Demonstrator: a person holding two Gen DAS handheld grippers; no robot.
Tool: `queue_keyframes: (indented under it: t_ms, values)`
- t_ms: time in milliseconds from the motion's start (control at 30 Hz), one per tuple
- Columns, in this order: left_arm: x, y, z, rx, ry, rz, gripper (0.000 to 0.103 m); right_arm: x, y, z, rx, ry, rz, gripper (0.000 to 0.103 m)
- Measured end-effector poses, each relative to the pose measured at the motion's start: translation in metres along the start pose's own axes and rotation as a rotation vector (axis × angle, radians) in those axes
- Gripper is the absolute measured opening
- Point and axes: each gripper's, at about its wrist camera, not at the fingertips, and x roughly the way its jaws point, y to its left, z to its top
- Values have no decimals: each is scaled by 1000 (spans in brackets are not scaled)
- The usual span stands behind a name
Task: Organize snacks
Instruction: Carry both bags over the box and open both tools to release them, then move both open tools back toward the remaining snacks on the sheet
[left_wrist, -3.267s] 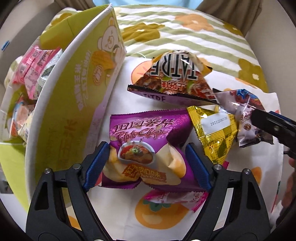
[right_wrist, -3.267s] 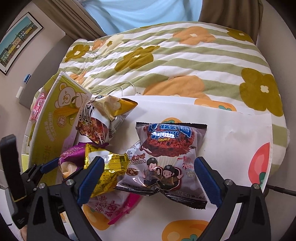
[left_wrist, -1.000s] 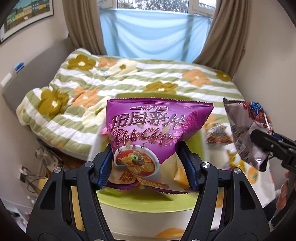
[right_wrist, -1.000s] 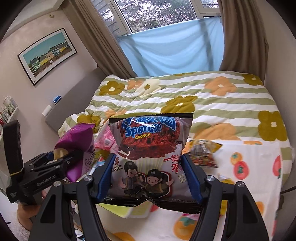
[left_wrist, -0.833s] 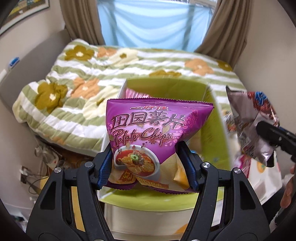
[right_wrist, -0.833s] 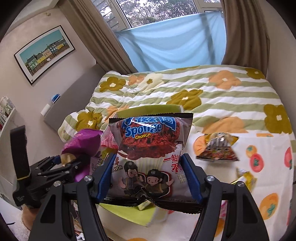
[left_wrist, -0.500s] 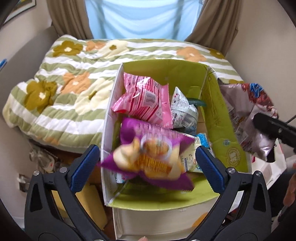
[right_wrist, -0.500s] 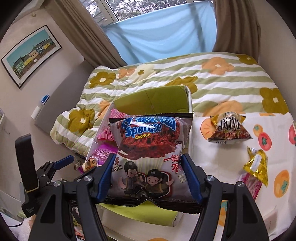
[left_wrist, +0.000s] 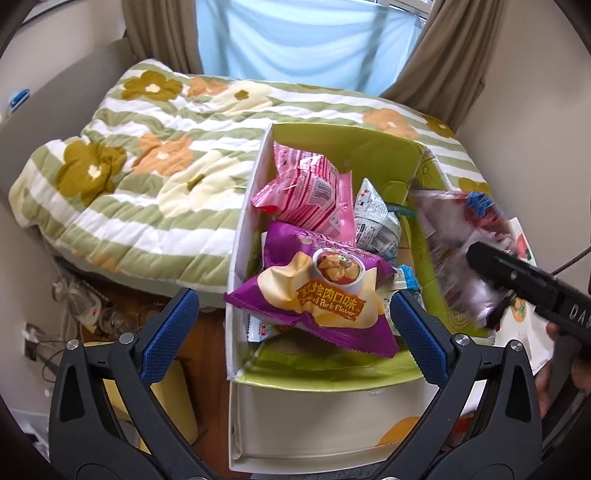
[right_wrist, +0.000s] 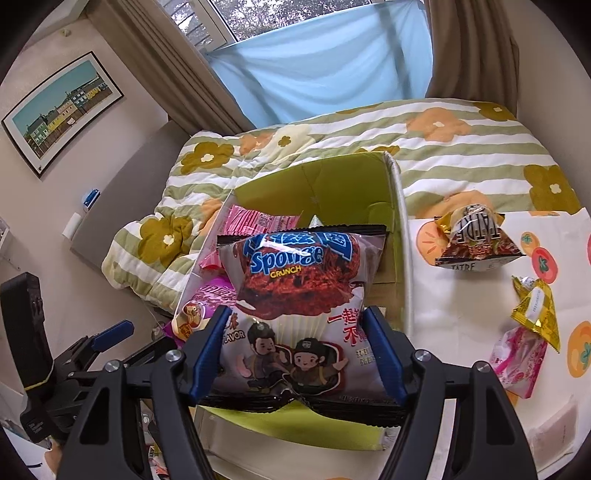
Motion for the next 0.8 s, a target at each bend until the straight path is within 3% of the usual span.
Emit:
queue_keyframes:
  t_ms: [67,133,467,800]
  values:
    - [-2,2,-1,-11,-4,2,102,2,2,-2,-15,-5,6,94]
    - [-4,3,-1,-20,-7,5,102,0,5,-5,-54,-27,19,102]
    - [-10,0,1,-25,-33,0,102,-6,10,-10,-150,-28,24,102]
    - [-32,-30,14,50,-90,-69,102,-44,-2,-10,-114,-84,-6,102]
